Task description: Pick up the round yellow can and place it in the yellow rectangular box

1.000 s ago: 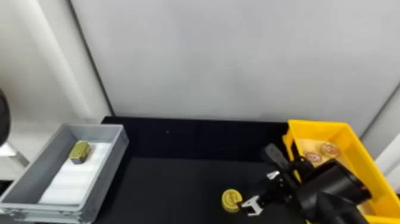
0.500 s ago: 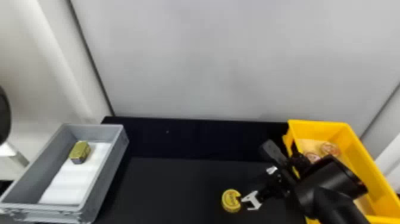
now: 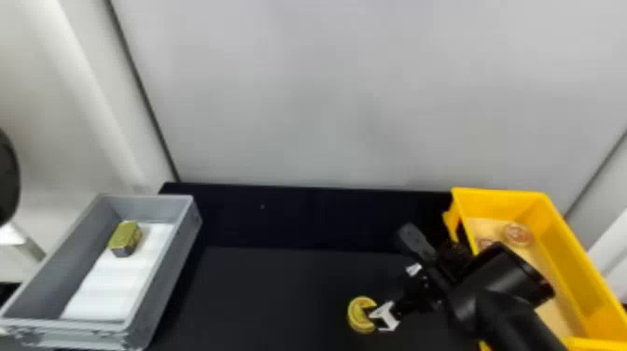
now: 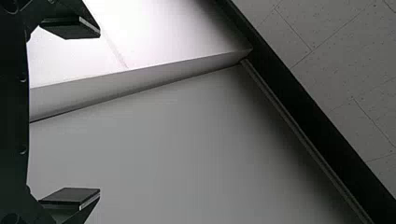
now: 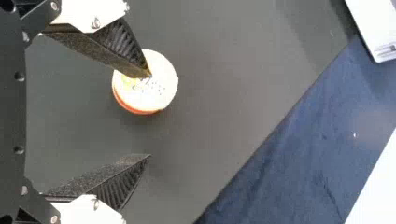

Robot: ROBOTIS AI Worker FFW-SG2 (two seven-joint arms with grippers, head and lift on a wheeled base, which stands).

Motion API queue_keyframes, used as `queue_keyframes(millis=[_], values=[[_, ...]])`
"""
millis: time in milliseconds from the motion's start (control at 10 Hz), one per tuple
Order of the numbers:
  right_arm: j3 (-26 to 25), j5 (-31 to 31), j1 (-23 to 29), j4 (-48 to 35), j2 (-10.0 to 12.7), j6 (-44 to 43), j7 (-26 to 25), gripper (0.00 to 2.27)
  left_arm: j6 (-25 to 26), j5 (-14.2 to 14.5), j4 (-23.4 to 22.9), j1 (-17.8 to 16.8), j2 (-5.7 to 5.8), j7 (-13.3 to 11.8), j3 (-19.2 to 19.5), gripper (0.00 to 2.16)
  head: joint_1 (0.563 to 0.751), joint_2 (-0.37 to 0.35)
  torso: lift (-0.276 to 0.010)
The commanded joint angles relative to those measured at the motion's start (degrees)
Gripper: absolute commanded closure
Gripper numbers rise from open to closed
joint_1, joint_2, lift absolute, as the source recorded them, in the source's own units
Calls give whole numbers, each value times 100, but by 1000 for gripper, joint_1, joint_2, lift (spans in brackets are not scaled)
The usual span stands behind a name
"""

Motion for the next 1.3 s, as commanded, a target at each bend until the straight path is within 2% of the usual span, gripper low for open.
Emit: queue_keyframes(millis=[0,800,1200], values=[[98,-61,-14,160,60,-62,-22,185,-25,0,6,-19,-17,0,-19,87,663,54,-10],[230,-193,13,257,175,-79,-75,188,-34,0,6,-19,-17,0,-11,87,663,54,-10],[327,-175,66,-815,-27,255,-31,163,-7,9,-12,-1,-17,0,7,87,663,54,-10]])
